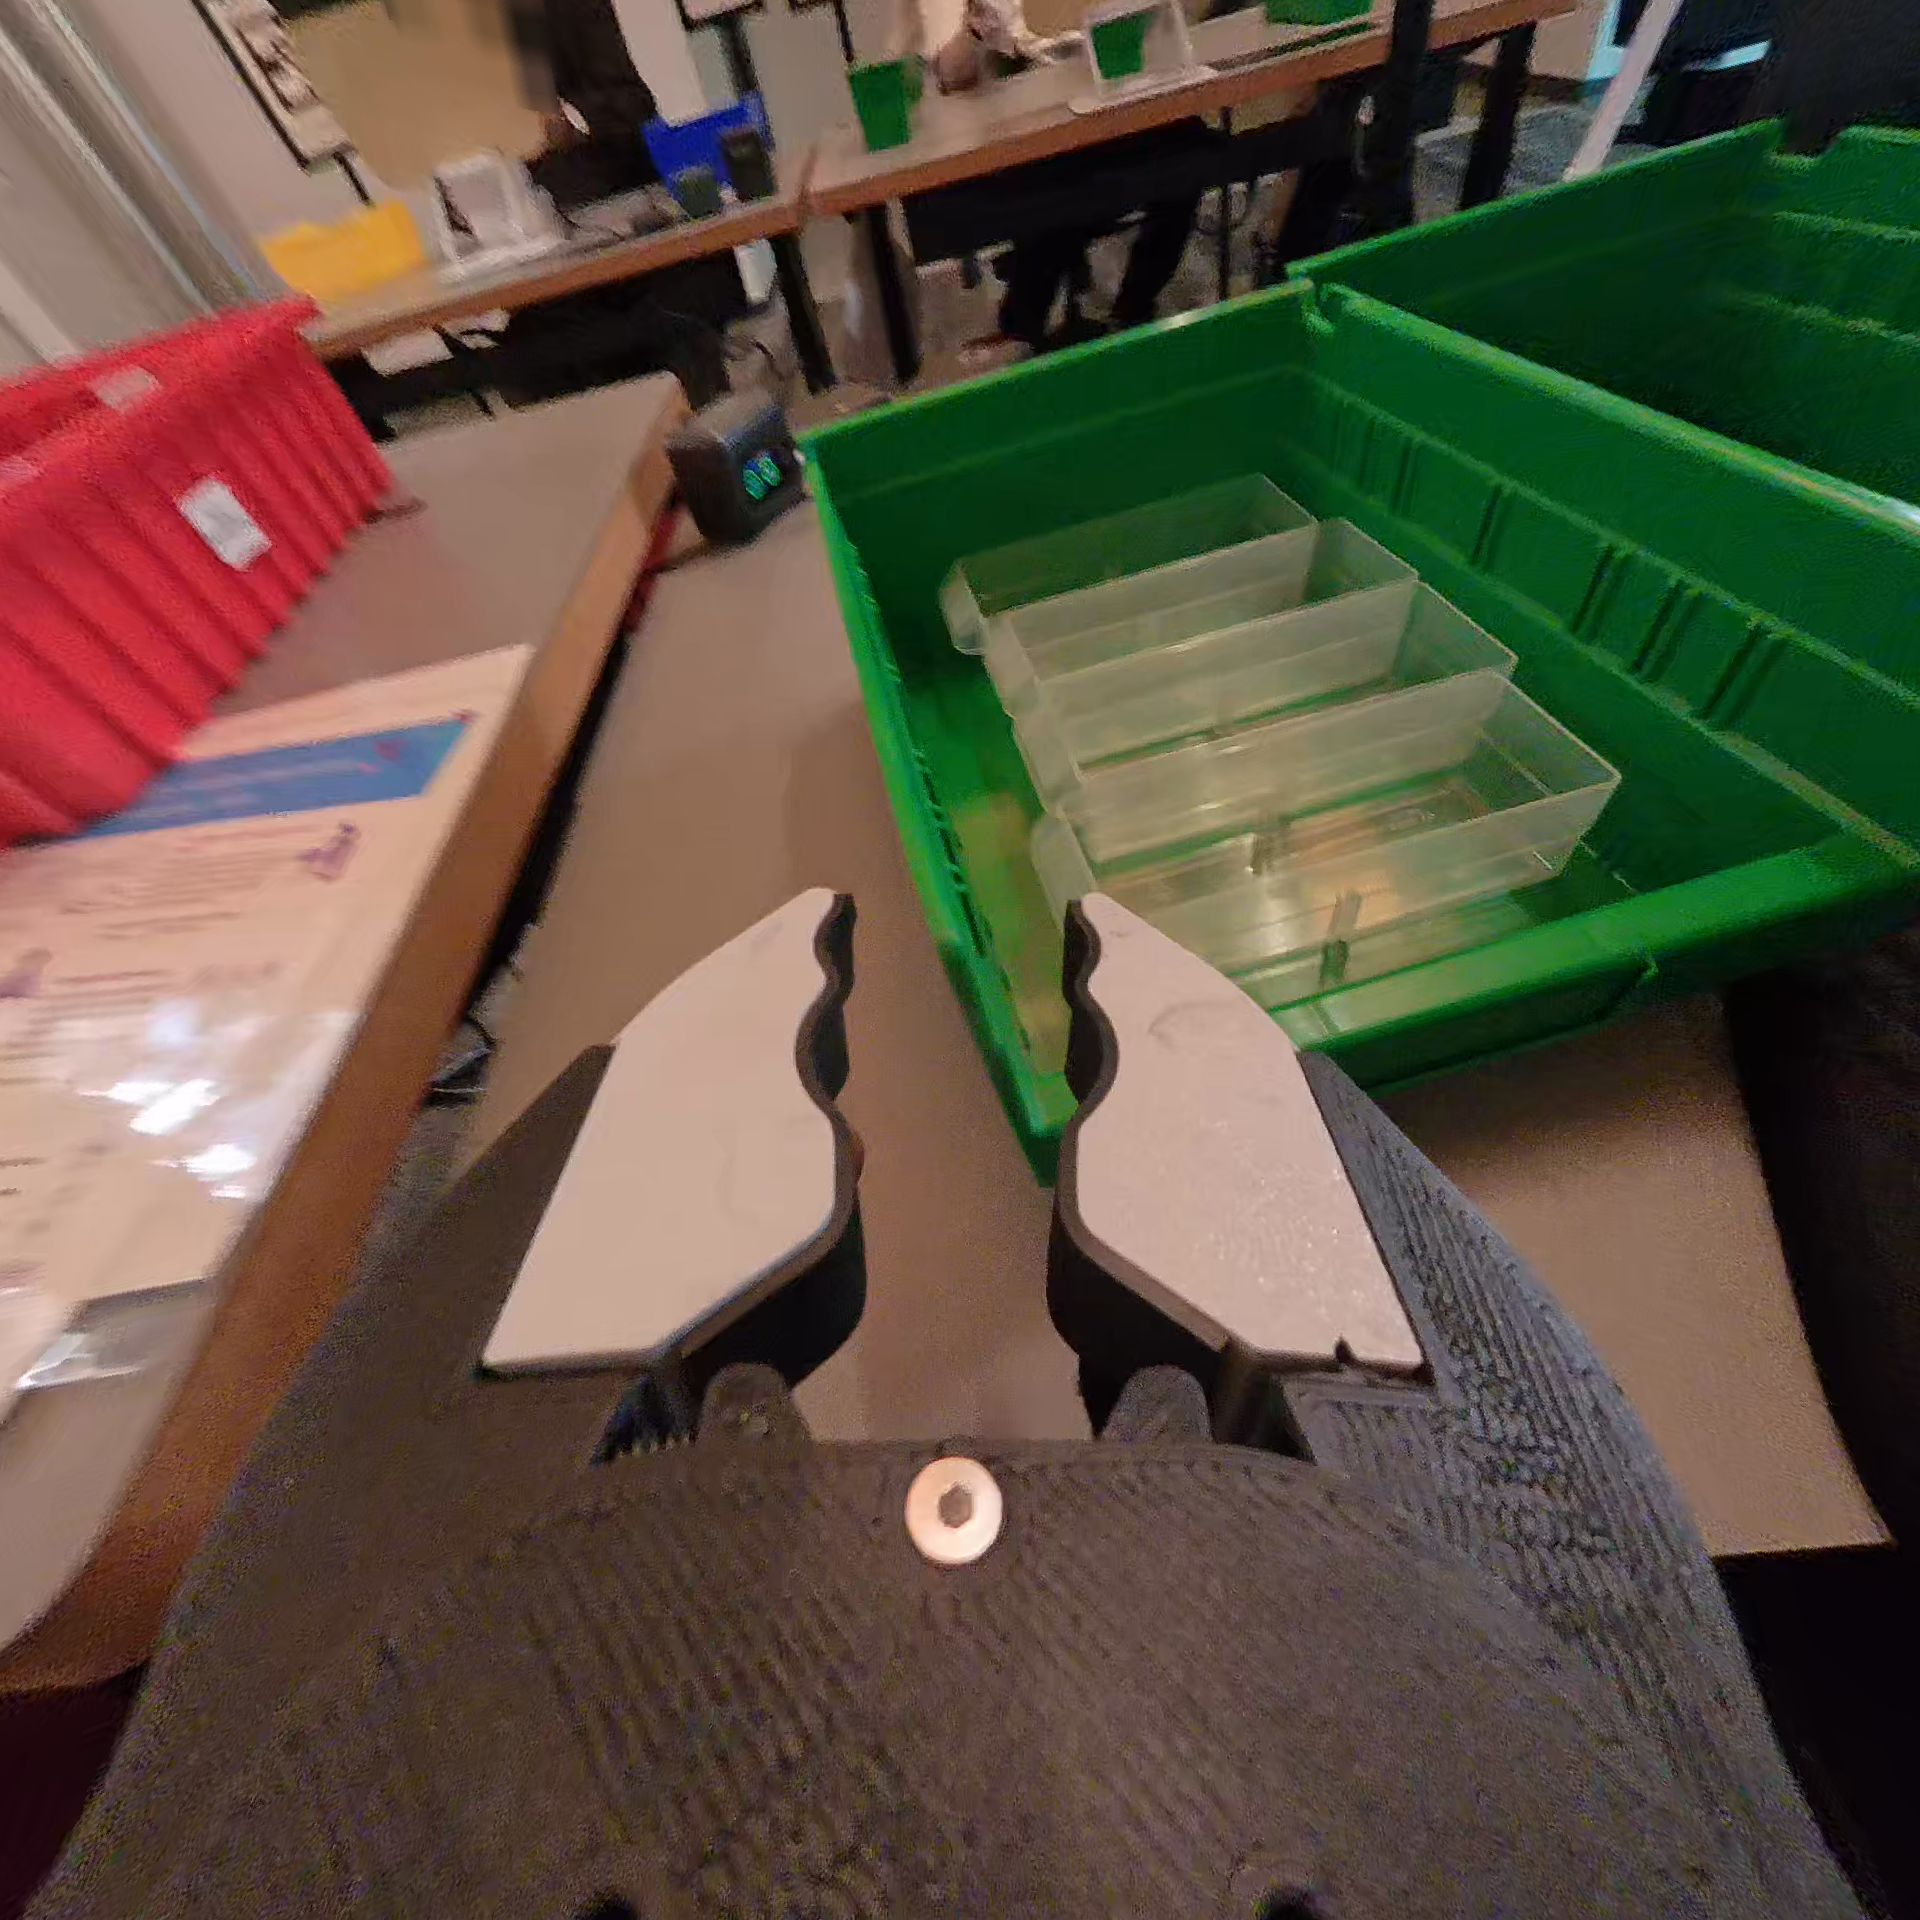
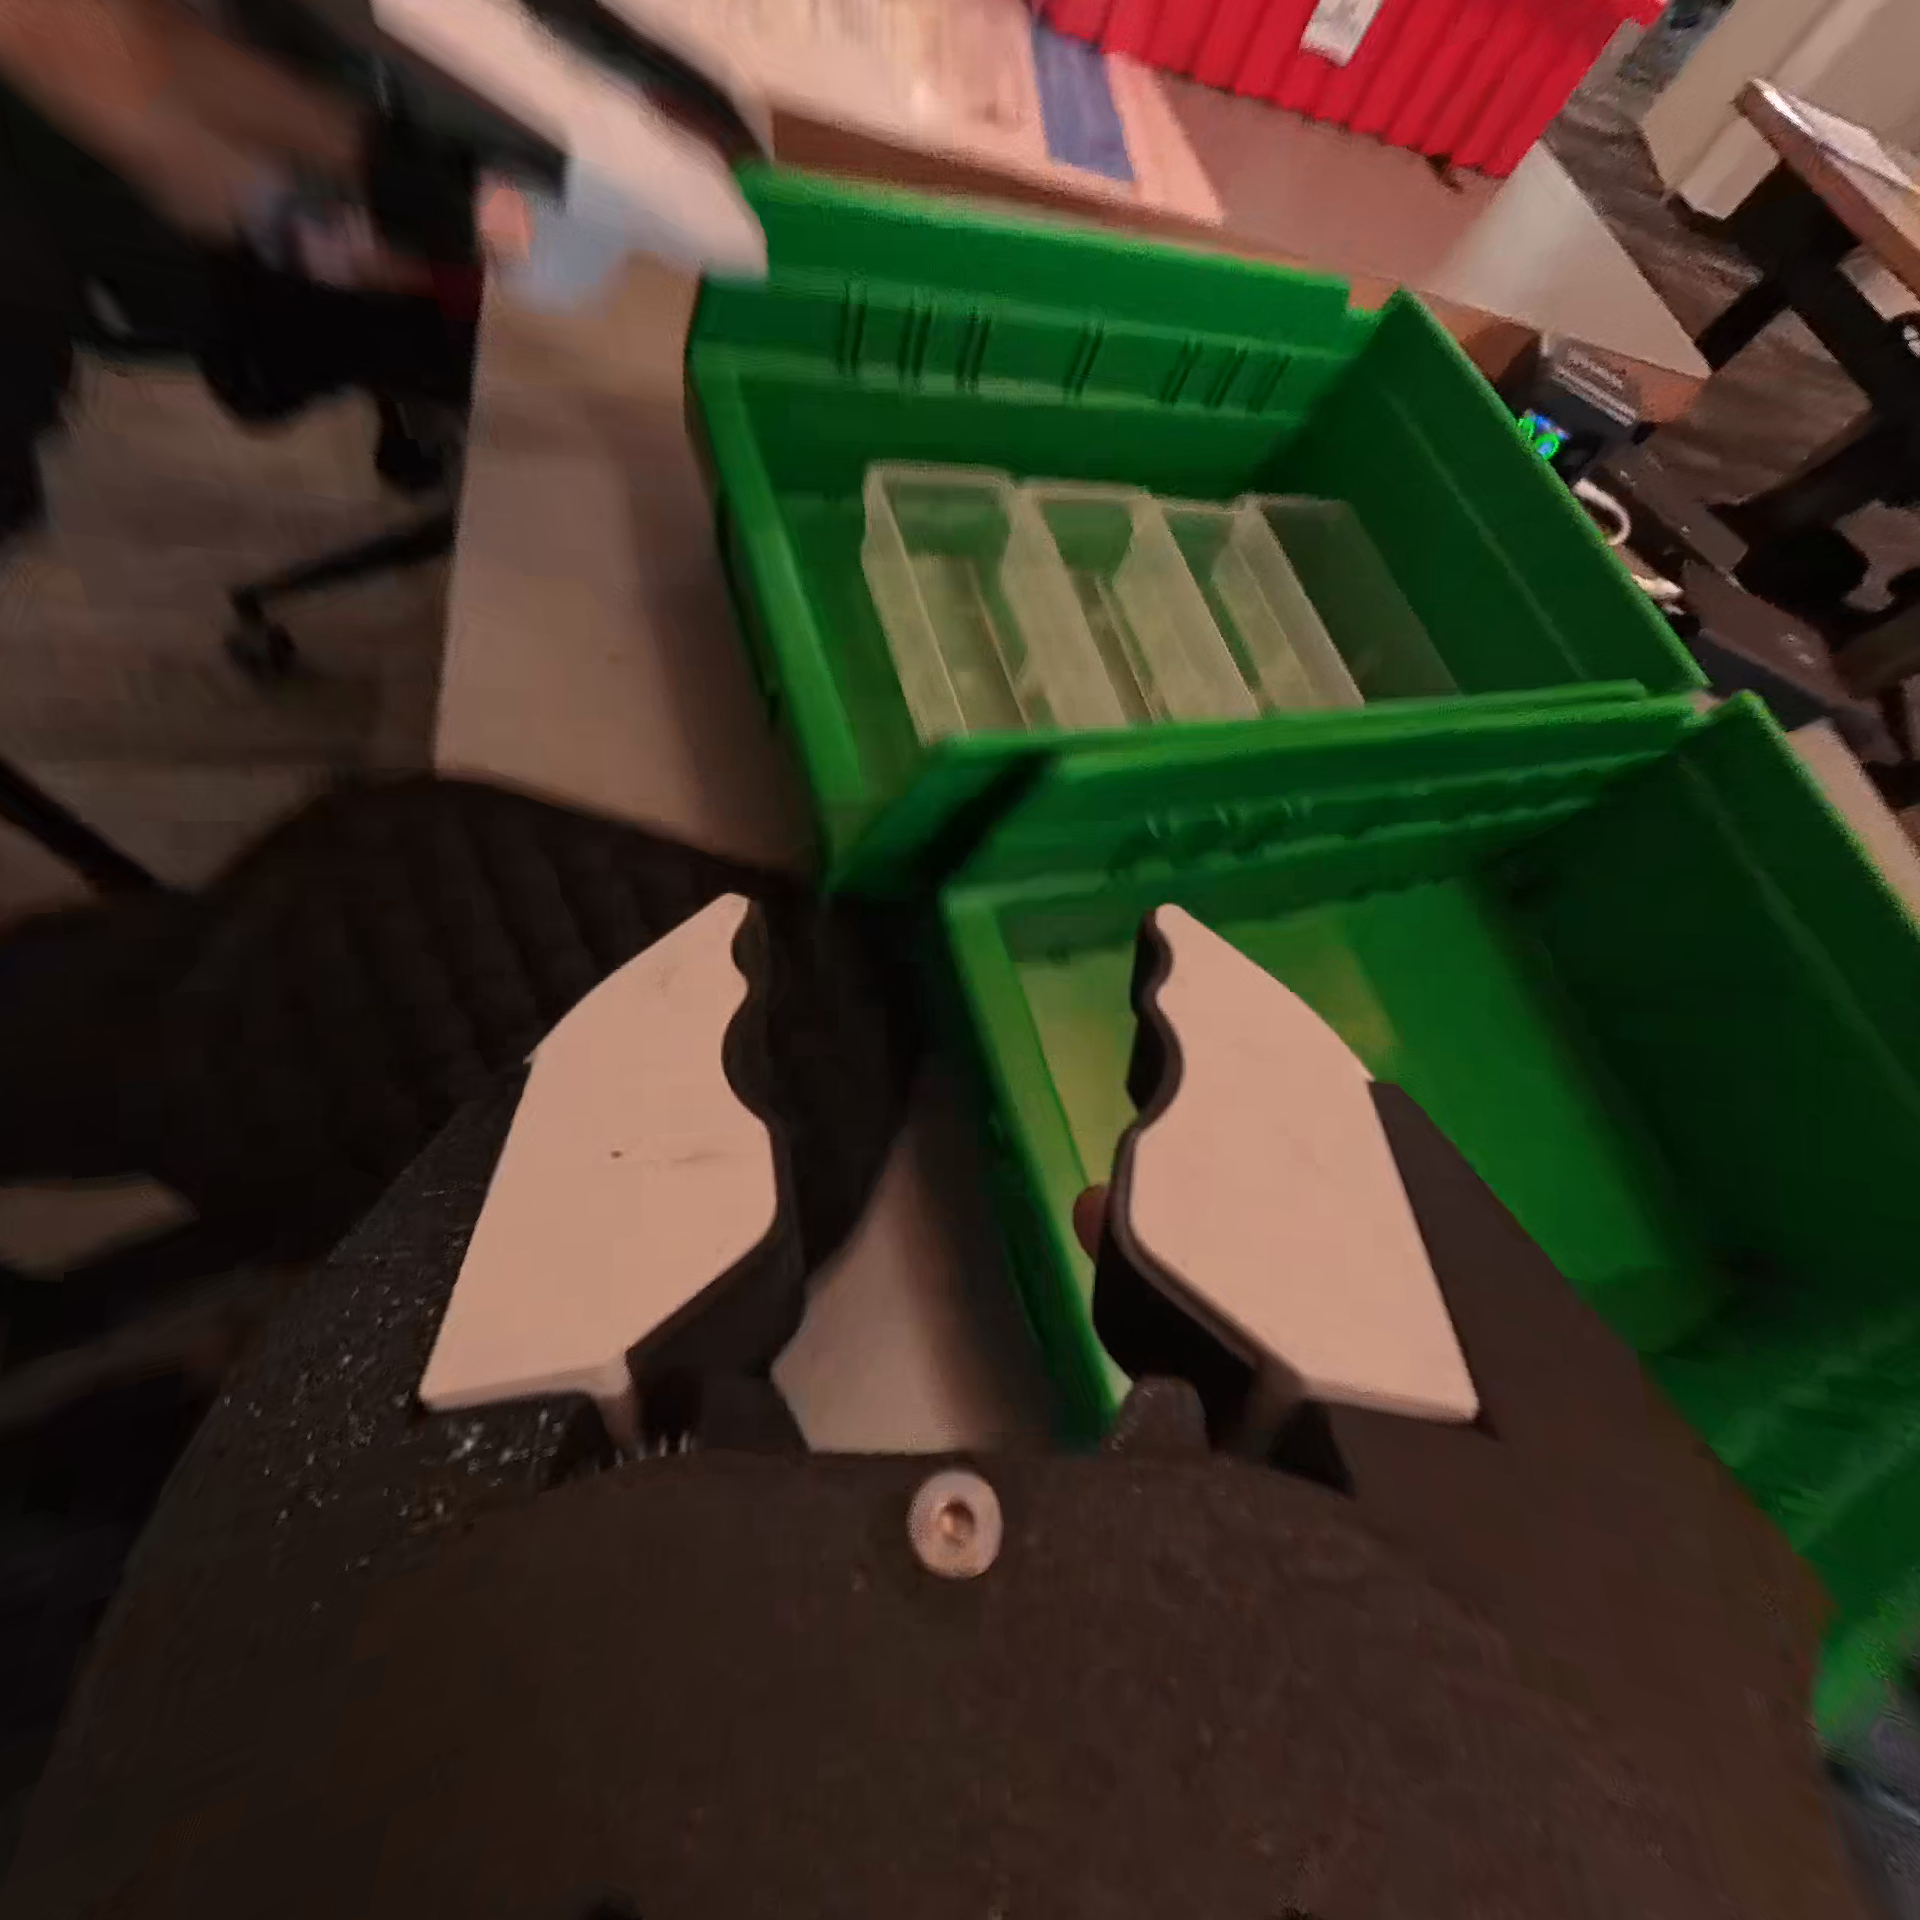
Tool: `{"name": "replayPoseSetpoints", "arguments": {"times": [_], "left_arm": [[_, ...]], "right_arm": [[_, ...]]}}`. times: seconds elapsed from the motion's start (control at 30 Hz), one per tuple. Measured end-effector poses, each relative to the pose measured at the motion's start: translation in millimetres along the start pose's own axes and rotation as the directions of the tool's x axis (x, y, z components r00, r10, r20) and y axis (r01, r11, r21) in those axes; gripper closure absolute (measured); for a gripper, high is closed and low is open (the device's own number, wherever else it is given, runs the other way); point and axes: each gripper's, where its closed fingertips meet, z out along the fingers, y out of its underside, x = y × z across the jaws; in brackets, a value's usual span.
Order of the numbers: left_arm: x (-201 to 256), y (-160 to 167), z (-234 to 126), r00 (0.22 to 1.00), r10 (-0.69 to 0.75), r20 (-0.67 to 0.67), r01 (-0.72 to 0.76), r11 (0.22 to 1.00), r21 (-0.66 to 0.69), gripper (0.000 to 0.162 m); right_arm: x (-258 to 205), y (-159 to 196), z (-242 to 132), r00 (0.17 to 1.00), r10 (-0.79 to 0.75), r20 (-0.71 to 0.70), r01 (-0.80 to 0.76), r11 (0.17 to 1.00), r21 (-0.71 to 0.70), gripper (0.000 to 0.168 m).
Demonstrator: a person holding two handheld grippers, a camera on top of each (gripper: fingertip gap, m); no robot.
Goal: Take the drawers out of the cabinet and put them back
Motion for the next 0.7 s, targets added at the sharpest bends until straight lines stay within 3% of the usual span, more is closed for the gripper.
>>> {"name": "replayPoseSetpoints", "arguments": {"times": [0.1, 0.17, 0.23, 0.27, 0.37, 0.57, 0.7], "left_arm": [[8, -29, -19, 0.995, 0.097, -0.018, -0.096, 0.994, 0.045, 0.117], [41, -42, -24, 0.963, 0.237, -0.128, -0.234, 0.971, 0.045, 0.114], [79, -32, -16, 0.889, 0.371, -0.270, -0.394, 0.919, -0.035, 0.108], [93, -22, -8, 0.841, 0.434, -0.323, -0.481, 0.873, -0.078, 0.105], [121, 15, 20, 0.712, 0.537, -0.452, -0.659, 0.734, -0.166, 0.098], [128, 50, 47, 0.590, 0.614, -0.524, -0.786, 0.586, -0.198, 0.104], [129, 51, 54, 0.578, 0.642, -0.504, -0.794, 0.584, -0.169, 0.115]], "right_arm": [[16, 60, -15, 0.982, -0.173, 0.073, 0.186, 0.950, -0.250, 0.092], [28, 100, -10, 0.953, -0.277, 0.125, 0.303, 0.871, -0.386, 0.089], [28, 124, 1, 0.925, -0.337, 0.174, 0.378, 0.796, -0.472, 0.094], [32, 125, 6, 0.920, -0.363, 0.147, 0.386, 0.774, -0.502, 0.111], [37, 120, 14, 0.883, -0.457, 0.102, 0.431, 0.708, -0.559, 0.138], [39, 117, 0, 0.886, -0.451, 0.105, 0.436, 0.737, -0.516, 0.139], [35, 88, -30, 0.888, -0.447, 0.106, 0.445, 0.780, -0.440, 0.138]]}}
